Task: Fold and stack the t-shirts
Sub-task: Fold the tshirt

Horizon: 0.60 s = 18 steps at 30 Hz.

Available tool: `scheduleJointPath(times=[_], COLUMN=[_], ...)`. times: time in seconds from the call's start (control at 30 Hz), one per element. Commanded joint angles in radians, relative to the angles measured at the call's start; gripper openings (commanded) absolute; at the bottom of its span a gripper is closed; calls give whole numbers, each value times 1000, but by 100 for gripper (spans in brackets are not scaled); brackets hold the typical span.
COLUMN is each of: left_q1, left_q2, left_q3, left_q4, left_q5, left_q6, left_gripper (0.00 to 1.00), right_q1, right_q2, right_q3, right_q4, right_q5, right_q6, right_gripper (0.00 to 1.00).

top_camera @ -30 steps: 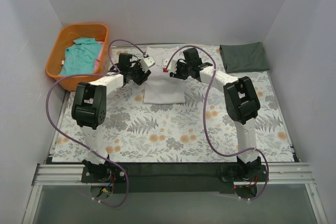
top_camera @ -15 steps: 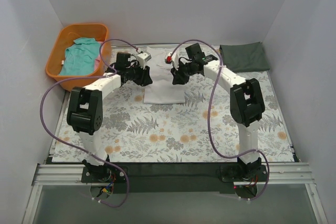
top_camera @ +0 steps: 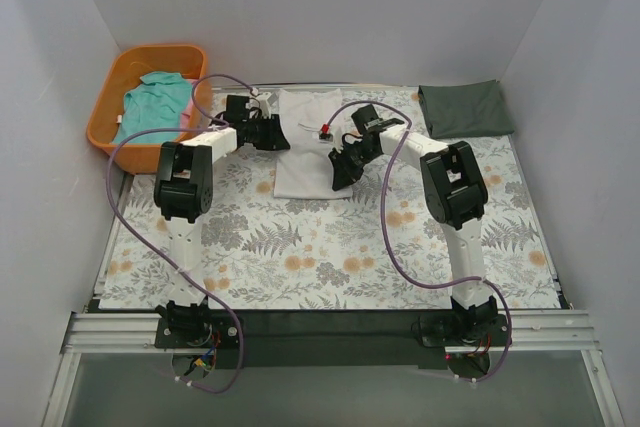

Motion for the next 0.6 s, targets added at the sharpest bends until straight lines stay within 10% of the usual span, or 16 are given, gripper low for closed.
scheduleJointPath(times=[0.0, 0.57], left_q1=[15, -29], left_q2=[30, -586], left_q3=[50, -468], left_q4=[-22, -58], left_q5=[-13, 122], left_q6=[-23, 377], left_gripper=[32, 44], right_q1=[-7, -21], right_q2=[22, -228], right_q3=[-17, -89], right_q4=[-32, -107], right_q5=[-15, -141], right_q6=[20, 13], right_gripper=[18, 20])
